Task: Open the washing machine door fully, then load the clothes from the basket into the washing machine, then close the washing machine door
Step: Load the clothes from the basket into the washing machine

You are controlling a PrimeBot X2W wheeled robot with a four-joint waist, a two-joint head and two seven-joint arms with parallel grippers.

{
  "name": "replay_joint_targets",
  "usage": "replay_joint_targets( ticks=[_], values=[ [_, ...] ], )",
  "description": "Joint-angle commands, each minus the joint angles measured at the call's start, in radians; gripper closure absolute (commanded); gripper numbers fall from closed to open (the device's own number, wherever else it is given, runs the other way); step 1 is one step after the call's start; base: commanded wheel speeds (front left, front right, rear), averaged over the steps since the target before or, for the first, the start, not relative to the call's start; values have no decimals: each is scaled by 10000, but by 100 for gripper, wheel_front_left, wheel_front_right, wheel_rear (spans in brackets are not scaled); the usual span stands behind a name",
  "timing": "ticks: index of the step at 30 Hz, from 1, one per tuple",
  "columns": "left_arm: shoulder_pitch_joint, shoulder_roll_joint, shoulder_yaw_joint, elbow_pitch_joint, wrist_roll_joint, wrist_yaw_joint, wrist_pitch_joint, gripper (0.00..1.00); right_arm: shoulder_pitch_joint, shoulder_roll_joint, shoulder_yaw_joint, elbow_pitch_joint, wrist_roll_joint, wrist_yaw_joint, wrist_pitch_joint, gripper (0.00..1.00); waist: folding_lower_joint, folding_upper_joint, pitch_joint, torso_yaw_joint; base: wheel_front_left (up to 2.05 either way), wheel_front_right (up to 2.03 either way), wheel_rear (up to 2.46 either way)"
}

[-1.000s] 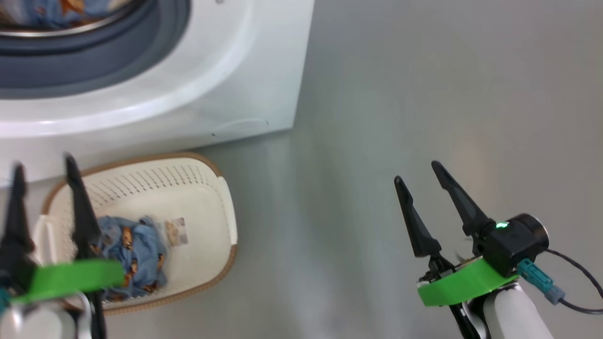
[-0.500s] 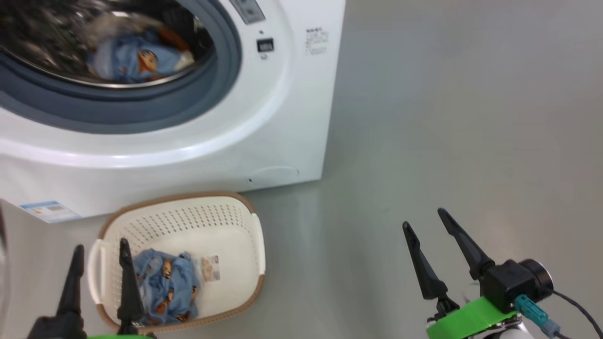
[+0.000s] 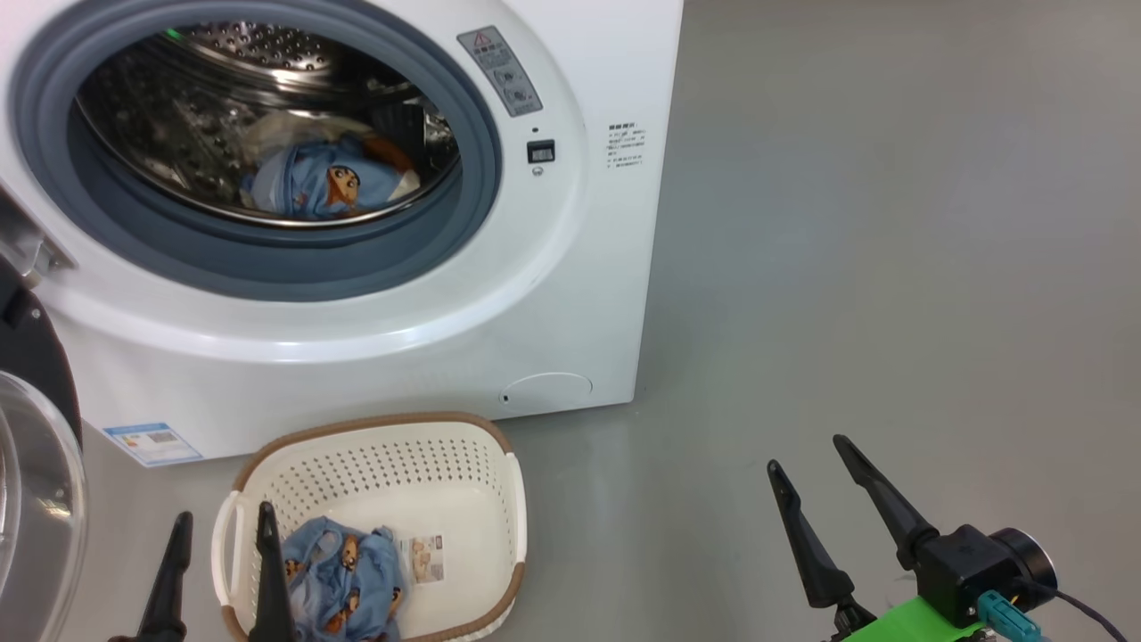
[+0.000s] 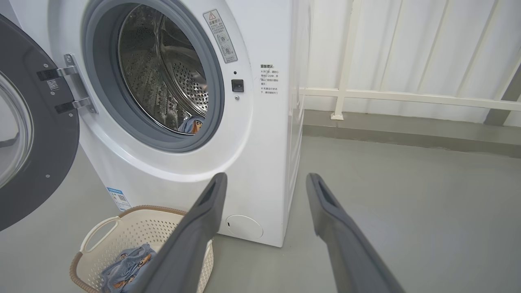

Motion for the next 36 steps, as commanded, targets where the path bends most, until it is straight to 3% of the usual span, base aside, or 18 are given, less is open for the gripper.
replay_joint_targets(
  ticks=[1, 36],
  values=[
    [-52, 171, 337, -218, 93, 59, 29, 0, 9, -52, 227, -344, 15, 16, 54, 0, 0, 0, -167, -2, 0, 0, 0],
    [80, 202, 234, -214, -83, 277, 127, 0, 395, 6, 202, -472, 59, 16, 241, 0, 0, 0, -728, 22, 0, 0, 0]
  ],
)
